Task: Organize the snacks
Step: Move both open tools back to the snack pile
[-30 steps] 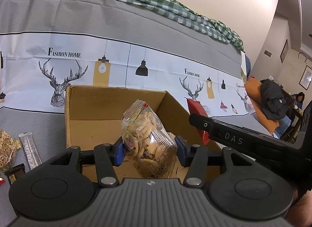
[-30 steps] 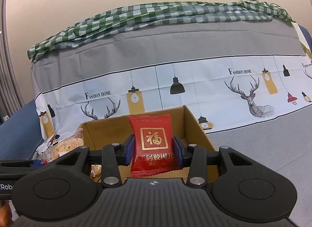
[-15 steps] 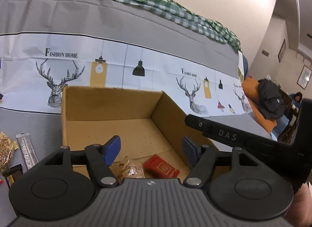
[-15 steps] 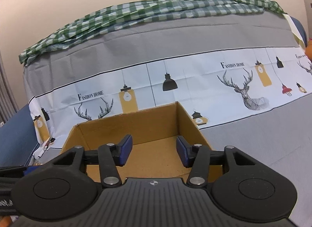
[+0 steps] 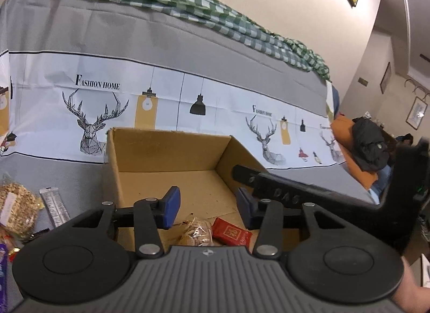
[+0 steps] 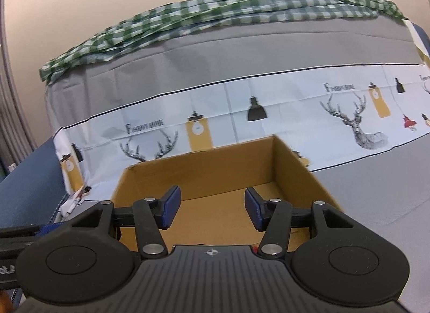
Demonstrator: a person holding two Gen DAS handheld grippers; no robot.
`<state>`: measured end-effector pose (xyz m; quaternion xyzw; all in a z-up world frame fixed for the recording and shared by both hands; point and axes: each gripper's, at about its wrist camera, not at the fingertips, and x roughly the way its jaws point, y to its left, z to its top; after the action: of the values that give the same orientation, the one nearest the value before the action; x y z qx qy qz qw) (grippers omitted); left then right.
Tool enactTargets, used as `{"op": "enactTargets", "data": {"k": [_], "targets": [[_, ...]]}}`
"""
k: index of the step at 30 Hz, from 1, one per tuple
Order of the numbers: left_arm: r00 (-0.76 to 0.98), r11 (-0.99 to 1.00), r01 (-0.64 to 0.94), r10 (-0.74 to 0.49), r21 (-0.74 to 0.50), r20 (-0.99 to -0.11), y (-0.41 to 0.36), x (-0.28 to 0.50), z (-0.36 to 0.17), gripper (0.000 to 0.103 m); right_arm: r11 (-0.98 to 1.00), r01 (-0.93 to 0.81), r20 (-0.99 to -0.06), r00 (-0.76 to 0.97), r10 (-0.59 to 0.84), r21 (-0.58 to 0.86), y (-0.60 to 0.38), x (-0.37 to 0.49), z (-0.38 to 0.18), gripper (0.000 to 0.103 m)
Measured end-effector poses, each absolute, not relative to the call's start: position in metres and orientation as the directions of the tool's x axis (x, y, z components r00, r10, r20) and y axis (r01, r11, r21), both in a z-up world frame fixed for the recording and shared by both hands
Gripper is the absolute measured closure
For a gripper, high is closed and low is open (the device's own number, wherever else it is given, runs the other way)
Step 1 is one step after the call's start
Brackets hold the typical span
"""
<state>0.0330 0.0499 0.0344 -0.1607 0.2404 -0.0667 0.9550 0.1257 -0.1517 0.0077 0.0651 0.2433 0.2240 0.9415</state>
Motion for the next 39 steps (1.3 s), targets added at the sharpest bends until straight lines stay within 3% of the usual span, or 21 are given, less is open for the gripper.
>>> {"op": "enactTargets", "data": {"k": [8, 12, 17, 22, 30, 32, 39], "targets": [[0.88, 0.927, -0.034, -0.149, -0.373, -0.451, 0.121, 0.034, 0.054, 0.052, 0.848, -0.464, -0.398, 0.749, 0.529, 0.256, -0.113, 0.098, 0.012, 0.049], [0.884, 0.91, -0.094, -0.11, -0.403, -0.455, 0.163, 0.035, 0.035, 0.052, 0.829, -0.502, -0.399, 0.728, 0.558, 0.246, -0.089, 0.083, 0.01, 0.049], [0.83, 0.913, -0.231, 0.004, -0.336, -0.558, 0.205, 0.039, 0.012, 0.052, 0.8, -0.555, -0.399, 0.696, 0.597, 0.228, -0.059, 0.062, 0.006, 0.049], [0.793, 0.844, -0.35, 0.037, -0.406, -0.608, 0.25, 0.039, -0.007, 0.052, 0.728, -0.652, -0.399, 0.623, 0.673, 0.212, -0.026, 0.04, 0.003, 0.05], [0.733, 0.838, -0.406, 0.061, -0.364, -0.678, 0.269, 0.043, -0.03, 0.034, 0.625, -0.75, -0.472, 0.48, 0.74, 0.216, 0.028, 0.025, -0.028, 0.05], [0.722, 0.843, -0.413, 0.074, -0.343, -0.688, 0.268, 0.045, -0.035, 0.021, 0.622, -0.755, -0.5, 0.464, 0.731, 0.209, 0.04, 0.023, -0.036, 0.05], [0.659, 0.893, -0.395, 0.112, -0.215, -0.743, 0.255, 0.062, -0.051, 0.016, 0.652, -0.739, -0.598, 0.449, 0.664, 0.17, 0.063, 0.031, -0.074, 0.042]]}}
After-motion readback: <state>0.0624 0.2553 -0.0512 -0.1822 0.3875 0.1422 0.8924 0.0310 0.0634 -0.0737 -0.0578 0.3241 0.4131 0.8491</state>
